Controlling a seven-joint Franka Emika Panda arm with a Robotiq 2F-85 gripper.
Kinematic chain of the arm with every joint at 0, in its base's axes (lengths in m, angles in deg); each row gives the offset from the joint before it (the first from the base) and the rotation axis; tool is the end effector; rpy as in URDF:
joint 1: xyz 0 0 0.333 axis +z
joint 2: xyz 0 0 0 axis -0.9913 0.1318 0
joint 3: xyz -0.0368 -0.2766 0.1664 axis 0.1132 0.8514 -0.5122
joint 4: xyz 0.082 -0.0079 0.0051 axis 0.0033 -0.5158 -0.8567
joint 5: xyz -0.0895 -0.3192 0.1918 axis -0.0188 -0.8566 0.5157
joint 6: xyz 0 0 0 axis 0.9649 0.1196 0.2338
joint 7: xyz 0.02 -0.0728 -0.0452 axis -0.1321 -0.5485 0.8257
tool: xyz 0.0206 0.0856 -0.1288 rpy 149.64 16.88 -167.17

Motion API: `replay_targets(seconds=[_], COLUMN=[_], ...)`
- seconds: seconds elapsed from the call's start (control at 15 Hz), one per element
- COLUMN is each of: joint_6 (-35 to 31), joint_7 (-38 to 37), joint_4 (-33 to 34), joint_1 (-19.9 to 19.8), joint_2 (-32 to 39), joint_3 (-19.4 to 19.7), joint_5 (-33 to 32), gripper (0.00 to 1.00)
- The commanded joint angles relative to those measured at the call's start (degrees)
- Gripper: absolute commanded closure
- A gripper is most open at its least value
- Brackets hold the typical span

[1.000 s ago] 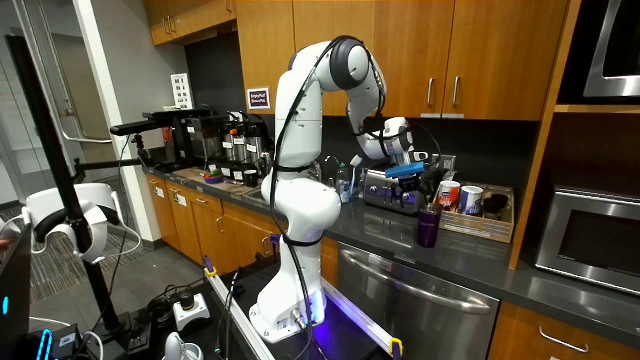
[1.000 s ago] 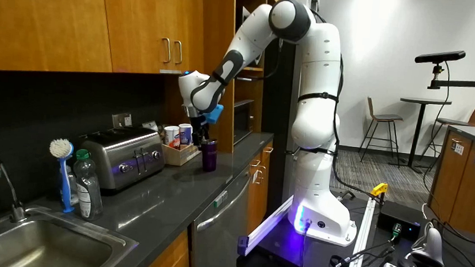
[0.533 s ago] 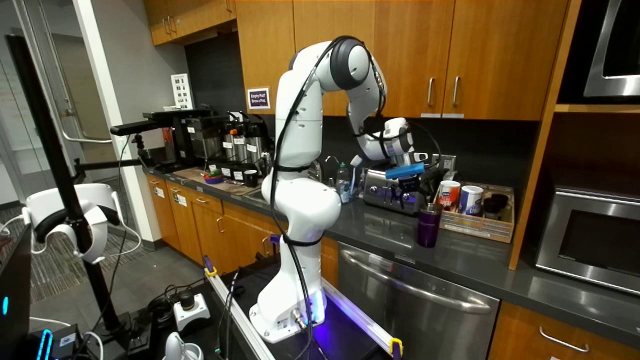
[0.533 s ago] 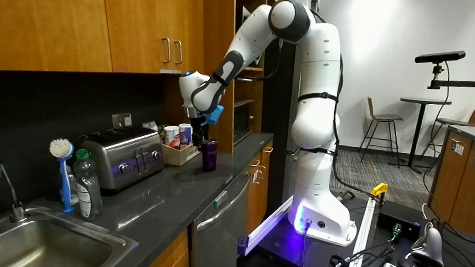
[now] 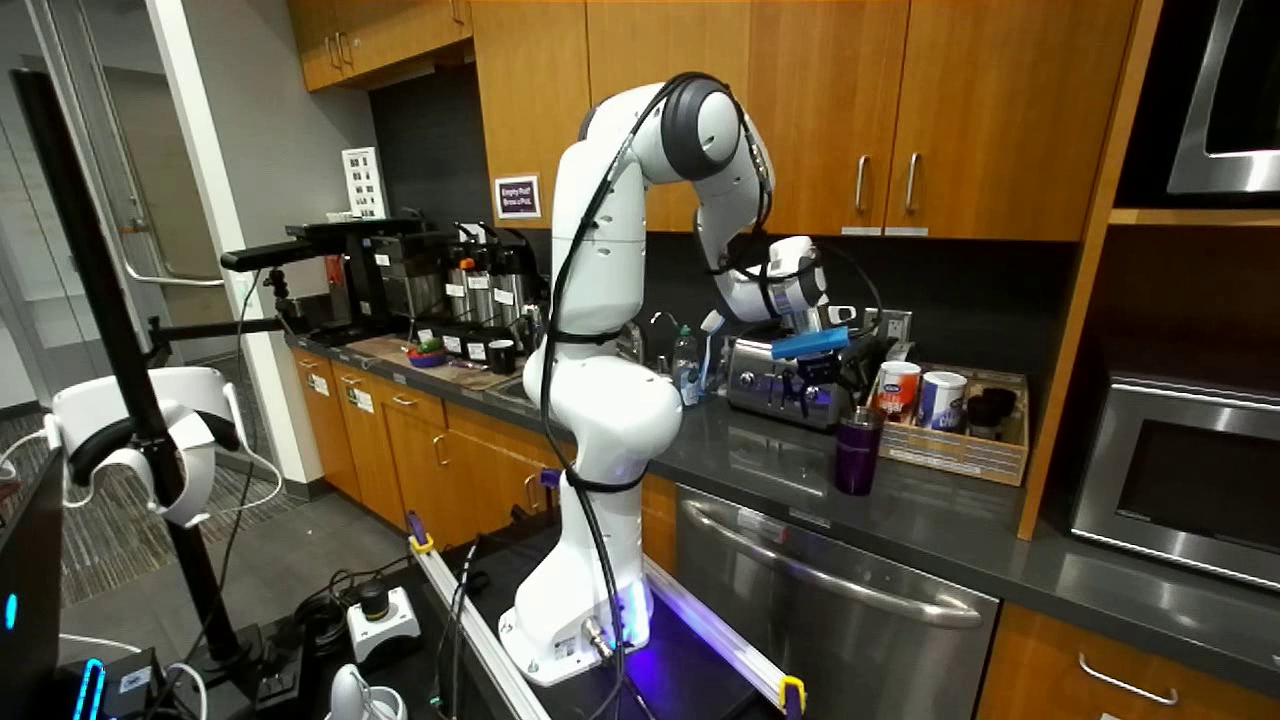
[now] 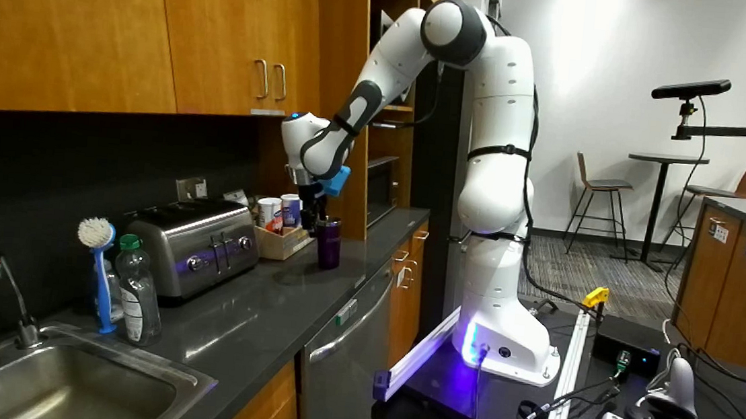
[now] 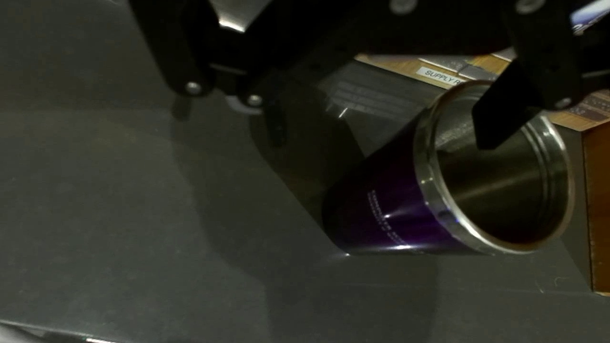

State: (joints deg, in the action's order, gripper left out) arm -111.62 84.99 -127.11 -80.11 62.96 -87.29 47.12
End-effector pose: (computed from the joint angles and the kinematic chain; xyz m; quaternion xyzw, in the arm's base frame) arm 0.5170 0.0147 0.2877 0.9617 0.2199 0.0153 0.1632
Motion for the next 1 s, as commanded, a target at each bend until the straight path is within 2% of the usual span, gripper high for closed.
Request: replay_targets(seconds=[0.0, 0.4, 0.93], joint_6=[-1.86, -2.72, 0.11], joint_7=[1.00, 0.82, -9.13], joint_4=[-0.17, -0.37, -0.23], joint_1=[-0.32, -0.54, 1.06], joint_2=[0.56, 1.58, 0.93], joint_3=[0.27, 0.62, 0.72], joint_5=[1.25, 2.37, -7.16], gripper=[0.00, 0.00, 0.00])
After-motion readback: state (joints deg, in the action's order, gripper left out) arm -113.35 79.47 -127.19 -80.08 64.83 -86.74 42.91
